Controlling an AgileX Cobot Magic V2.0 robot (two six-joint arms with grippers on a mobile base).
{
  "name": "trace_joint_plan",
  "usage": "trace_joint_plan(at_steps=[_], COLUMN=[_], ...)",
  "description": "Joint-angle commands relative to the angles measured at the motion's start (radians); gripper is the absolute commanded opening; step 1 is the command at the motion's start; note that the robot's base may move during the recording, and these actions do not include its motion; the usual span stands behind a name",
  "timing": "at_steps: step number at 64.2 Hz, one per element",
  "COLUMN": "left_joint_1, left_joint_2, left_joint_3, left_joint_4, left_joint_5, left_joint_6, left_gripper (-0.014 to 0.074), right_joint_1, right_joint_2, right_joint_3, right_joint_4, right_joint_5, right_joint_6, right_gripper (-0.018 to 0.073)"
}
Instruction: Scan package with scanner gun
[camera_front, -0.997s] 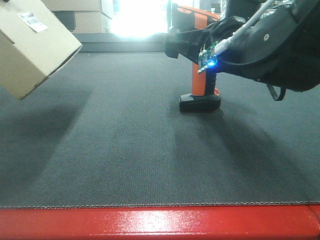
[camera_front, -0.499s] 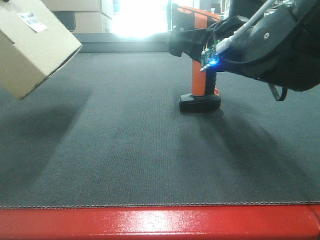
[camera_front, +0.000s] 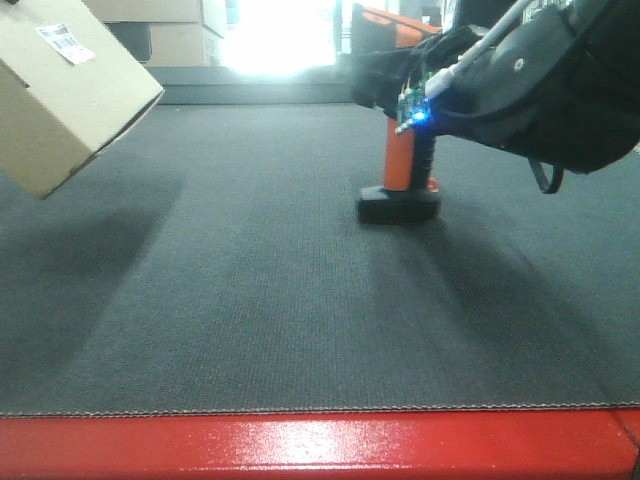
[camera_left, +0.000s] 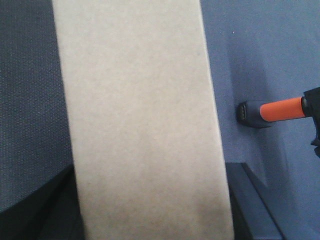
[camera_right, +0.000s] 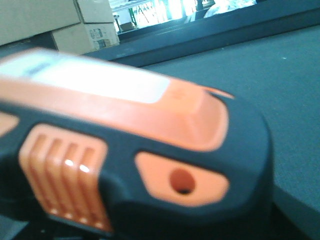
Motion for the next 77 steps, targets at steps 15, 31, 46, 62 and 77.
trace_joint_plan(at_steps=[15, 31, 46, 62, 77], left_joint_1=[-0.004, -0.004, -0.004, -0.004, -0.004], left_joint_2=[-0.014, -0.014, -0.014, -0.014, -0.014], left_joint_3=[-0.001, -0.001, -0.001, -0.001, -0.001], left_joint_4=[-0.018, -0.017, 0.044, 0.134, 0.149], left_joint_5=[-0.002, 0.019, 0.049, 0.049, 0.049], left_joint_6=[-0.006, -0.006, -0.006, -0.006, -0.006], left_gripper=[-0.0111, -0.0111, -0.0111, -0.0111, -0.0111], right_joint_1=[-0.003, -0.003, -0.005, -0.01, -0.036], right_joint_2=[-0.019, -0.142, -0.262, -0.309, -0.309], right_joint_3=[-0.006, -0.008, -0.059, -0.116, -0.118], right_joint_4=[-0.005, -0.017, -0.017, -0.017, -0.017], right_joint_5=[-0.006, 0.101, 0.343, 0.522, 0.536], right_joint_6=[-0.016, -0.289, -0.552, -0.686, -0.727], right_gripper=[-0.0152, -0.0153, -0.0153, -0.0153, -0.0153])
